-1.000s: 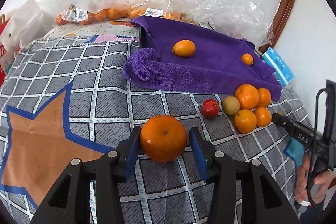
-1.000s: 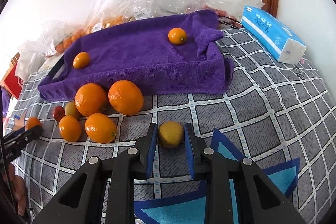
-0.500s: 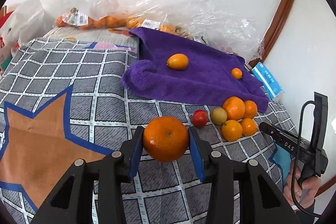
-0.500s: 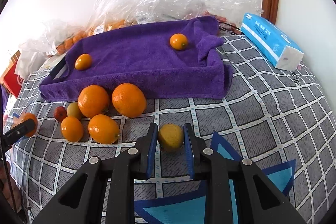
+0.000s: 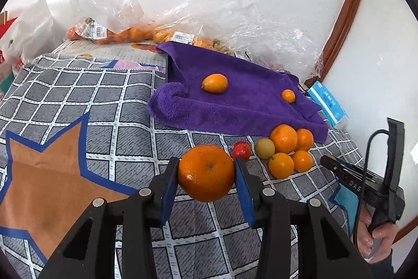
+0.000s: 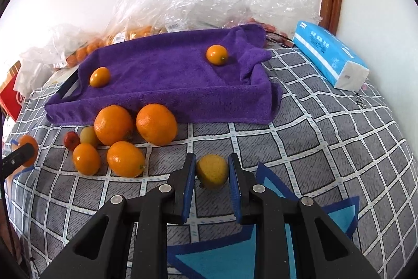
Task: Organize fruits
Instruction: 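Lift the large orange with the left tool while the right tool lifts the citrus, then carry the large orange over the purple towel with the left tool while the right tool carries the citrus there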
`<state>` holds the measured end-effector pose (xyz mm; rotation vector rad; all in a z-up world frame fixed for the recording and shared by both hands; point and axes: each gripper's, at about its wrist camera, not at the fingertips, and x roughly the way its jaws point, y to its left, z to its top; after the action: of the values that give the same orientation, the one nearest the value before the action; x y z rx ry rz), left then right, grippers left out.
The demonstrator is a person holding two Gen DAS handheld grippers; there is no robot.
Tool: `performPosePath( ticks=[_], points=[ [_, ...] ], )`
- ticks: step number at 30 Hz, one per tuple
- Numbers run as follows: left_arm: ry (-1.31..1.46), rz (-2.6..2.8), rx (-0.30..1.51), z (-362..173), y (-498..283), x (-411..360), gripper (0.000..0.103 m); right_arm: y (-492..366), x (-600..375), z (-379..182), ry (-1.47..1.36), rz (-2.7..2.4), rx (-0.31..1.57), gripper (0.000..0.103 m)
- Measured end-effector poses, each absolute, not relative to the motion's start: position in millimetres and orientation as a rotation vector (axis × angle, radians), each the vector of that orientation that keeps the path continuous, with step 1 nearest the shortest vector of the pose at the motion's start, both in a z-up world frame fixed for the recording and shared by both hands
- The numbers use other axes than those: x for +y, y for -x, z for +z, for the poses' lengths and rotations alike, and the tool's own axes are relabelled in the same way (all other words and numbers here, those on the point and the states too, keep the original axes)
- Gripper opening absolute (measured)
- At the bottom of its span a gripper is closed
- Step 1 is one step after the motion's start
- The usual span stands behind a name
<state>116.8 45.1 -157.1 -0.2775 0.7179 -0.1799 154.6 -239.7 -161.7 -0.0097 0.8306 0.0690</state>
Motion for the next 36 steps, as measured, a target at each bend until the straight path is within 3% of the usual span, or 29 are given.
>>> performPosePath(
  ticks=[19,36],
  points=[
    [0.279,-0.197,0.673,-142,-105,43,0.039,-128,-234,-145,-0.029,0.112,0.787,0.025],
    [0.206,-0.137,0.580,-77,-130,40,0.039,-157,-226,-97,-0.044,0.138,0.688,0.025]
  ],
)
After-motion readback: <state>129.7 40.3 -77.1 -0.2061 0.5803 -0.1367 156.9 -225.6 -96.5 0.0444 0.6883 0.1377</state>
